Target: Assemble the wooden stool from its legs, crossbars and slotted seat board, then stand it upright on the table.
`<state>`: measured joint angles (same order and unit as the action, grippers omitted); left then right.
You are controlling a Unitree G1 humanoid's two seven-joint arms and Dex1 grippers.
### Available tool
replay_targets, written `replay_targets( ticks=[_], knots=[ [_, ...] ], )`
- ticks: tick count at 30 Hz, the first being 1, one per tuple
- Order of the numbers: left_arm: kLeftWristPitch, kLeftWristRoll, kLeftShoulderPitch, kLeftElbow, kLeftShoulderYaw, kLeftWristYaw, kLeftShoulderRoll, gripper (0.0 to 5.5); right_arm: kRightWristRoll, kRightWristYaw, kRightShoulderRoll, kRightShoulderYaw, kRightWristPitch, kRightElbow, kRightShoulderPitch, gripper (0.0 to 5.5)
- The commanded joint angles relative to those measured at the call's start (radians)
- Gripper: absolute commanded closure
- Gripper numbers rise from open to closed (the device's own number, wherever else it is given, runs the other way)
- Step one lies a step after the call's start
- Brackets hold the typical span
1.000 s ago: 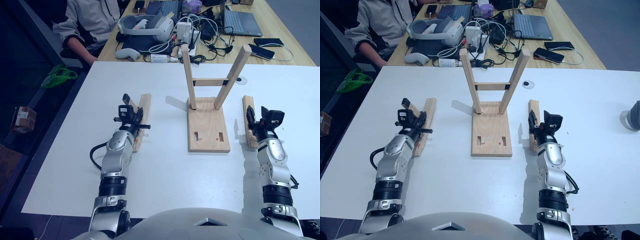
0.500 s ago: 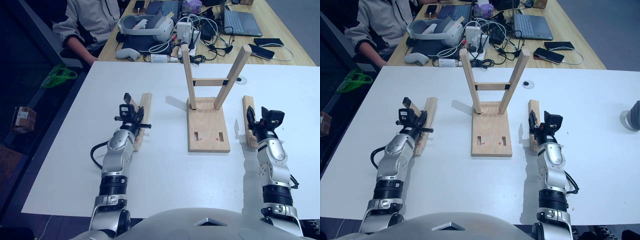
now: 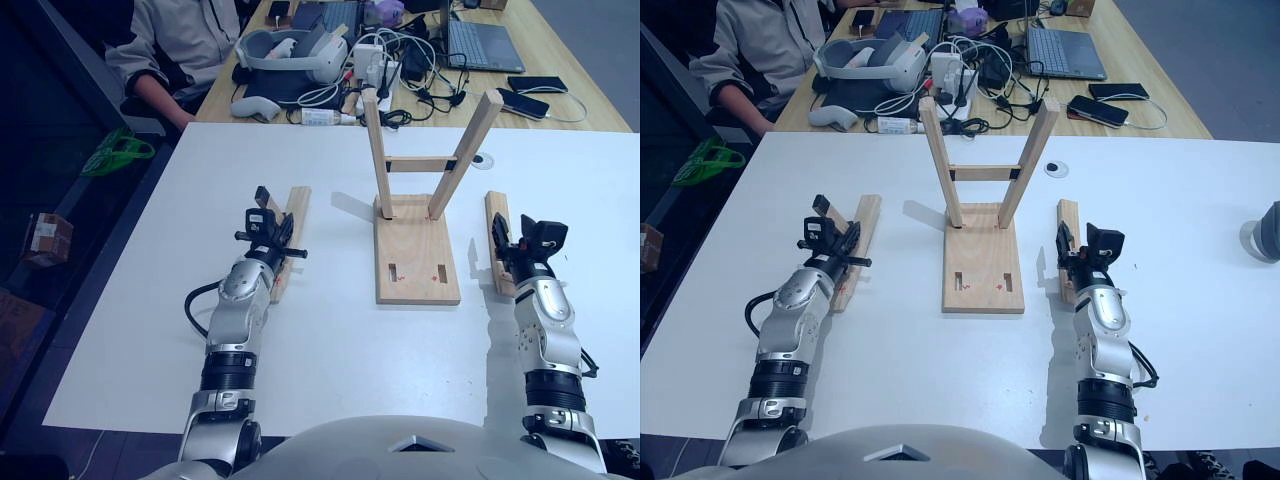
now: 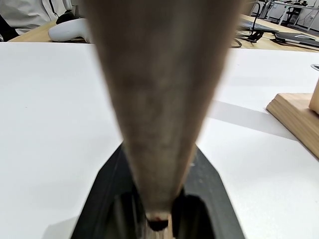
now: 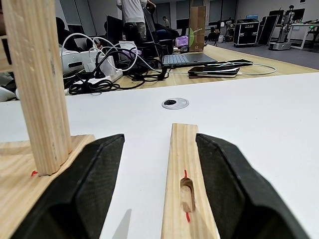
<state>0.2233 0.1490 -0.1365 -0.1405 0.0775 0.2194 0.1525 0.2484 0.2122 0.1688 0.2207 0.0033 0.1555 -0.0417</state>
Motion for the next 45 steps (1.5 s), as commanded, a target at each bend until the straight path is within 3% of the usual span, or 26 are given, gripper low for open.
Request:
replay_targets(
  ticks=[1,45],
  knots=[
    [0.005,0.001,-0.007,0.008,-0.001,0.002,0.002,4.85,0.011,0.005,0.004,0.006,0.014,0.004,-0.015,2.62],
    [-0.010,-0.013,-0.017,-0.006,-0.014,-0.012,-0.017,4.85,-0.002,-0.004,0.007,0.008,0.009,0.018,-0.013,2.62]
  ],
)
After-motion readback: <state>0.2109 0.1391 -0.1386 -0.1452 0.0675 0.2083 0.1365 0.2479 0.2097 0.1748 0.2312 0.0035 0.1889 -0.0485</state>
